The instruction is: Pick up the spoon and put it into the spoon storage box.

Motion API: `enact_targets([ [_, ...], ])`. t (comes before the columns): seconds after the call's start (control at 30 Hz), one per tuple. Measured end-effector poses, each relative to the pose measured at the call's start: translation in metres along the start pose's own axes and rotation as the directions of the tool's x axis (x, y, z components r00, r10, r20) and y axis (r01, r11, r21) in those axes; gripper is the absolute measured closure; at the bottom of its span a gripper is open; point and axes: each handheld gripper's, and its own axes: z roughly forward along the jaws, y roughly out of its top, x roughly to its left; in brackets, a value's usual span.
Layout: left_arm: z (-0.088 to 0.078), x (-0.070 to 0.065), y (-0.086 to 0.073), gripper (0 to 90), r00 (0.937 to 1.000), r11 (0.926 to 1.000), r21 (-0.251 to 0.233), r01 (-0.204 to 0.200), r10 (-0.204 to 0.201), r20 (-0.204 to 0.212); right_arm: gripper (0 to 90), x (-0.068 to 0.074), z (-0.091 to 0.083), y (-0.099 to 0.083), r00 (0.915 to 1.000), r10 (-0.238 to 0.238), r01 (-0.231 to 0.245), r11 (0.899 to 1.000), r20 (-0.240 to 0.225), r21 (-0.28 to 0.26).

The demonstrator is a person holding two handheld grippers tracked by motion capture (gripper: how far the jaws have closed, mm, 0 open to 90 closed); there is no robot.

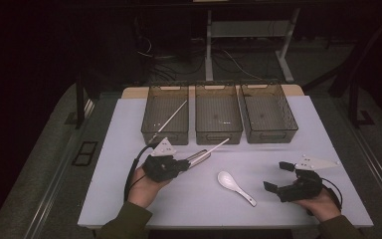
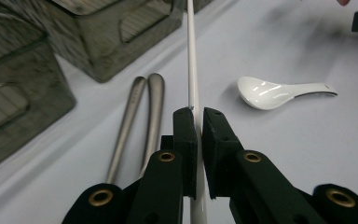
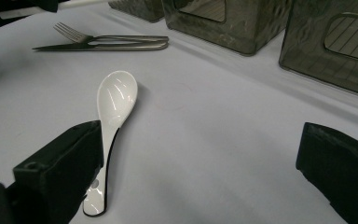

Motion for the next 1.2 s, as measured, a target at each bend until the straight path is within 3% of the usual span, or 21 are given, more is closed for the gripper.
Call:
enact_targets([
  [0.53, -0.021, 0.034, 0.013, 83.9, 0.9962, 0.9982, -0.051, 0.032, -0.036, -0.080, 0.8, -0.002, 0.000, 0.000, 0.9999, 0.011, -0.011, 1.000, 0.006, -0.002],
  [0.8, -0.030, 0.051, 0.028, 83.9, 0.9940, 0.9985, -0.052, 0.015, -0.020, -0.107, 0.8, -0.002, 0.000, 0.000, 0.9999, 0.012, -0.012, 1.000, 0.008, -0.001],
  [1.2, -0.033, 0.075, 0.054, 83.9, 0.9873, 0.9981, -0.055, 0.030, -0.038, -0.154, 0.8, -0.002, -0.001, -0.001, 0.9998, 0.016, -0.016, 1.000, 0.009, -0.005],
])
